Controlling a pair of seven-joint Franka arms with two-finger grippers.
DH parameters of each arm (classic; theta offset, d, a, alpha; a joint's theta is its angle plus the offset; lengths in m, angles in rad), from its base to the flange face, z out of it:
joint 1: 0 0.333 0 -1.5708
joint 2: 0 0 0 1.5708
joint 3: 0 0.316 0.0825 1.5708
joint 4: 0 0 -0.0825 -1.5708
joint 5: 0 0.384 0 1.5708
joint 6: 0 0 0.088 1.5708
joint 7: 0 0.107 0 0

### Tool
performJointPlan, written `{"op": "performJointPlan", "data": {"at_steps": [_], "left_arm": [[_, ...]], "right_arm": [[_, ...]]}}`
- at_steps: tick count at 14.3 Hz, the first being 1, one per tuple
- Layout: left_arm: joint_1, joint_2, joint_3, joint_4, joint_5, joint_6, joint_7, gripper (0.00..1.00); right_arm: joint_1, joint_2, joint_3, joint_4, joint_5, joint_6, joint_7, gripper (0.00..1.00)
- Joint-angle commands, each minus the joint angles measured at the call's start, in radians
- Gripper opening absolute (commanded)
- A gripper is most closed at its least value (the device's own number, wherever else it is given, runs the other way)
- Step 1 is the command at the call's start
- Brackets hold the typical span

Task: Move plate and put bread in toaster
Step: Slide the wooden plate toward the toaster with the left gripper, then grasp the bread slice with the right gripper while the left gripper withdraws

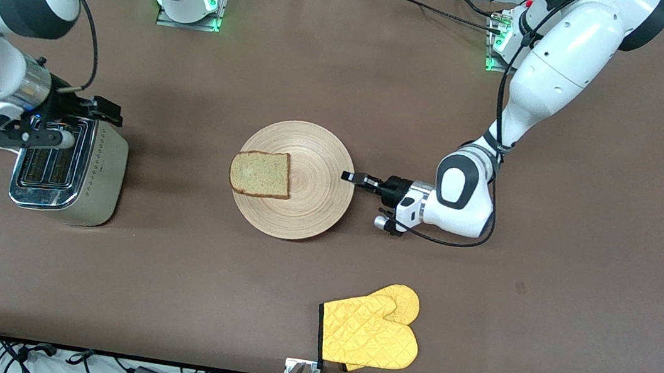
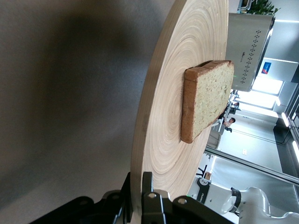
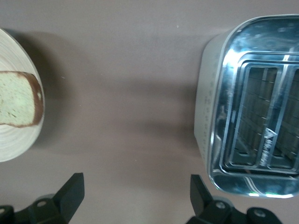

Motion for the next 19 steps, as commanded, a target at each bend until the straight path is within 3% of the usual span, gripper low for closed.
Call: {"op": "performJointPlan", "data": {"at_steps": [1,5,6,8,10,13,17,19], "left_arm": [[-0.049,0.027,0.014,0.042,-0.013,0.026,-0.008,0.0],[-0.091,0.039,0.014,0.042,-0.01,0.089,-0.014,0.0],[-0.089,0.038,0.014,0.042,-0.01,0.087,-0.014,0.08],[-0.086,0.039,0.019,0.042,-0.001,0.087,-0.008,0.49],[-0.081,0.027,0.03,0.042,0.081,0.099,-0.008,1.0],[-0.014,0.021,0.033,0.041,0.108,0.09,-0.002,1.0],[0.167,-0.048,0.028,0.044,0.434,-0.089,-0.011,1.0],[0.245,-0.121,0.037,0.03,0.531,-0.179,-0.013,1.0]], "right_arm": [[0.028,0.038,-0.001,-0.002,0.015,0.028,0.016,1.0],[0.085,0.095,-0.001,0.0,0.016,0.049,0.026,1.0],[0.1,0.106,-0.003,0.0,0.018,0.048,0.026,1.0],[0.102,0.137,-0.003,0.0,0.053,0.051,0.026,1.0],[0.1,0.16,-0.003,-0.002,0.116,0.058,0.026,1.0],[0.108,0.186,-0.003,-0.002,0.124,0.081,0.026,1.0],[0.156,0.27,-0.003,-0.002,0.18,0.152,0.026,1.0],[0.172,0.304,-0.001,-0.002,0.191,0.193,0.026,1.0]]}}
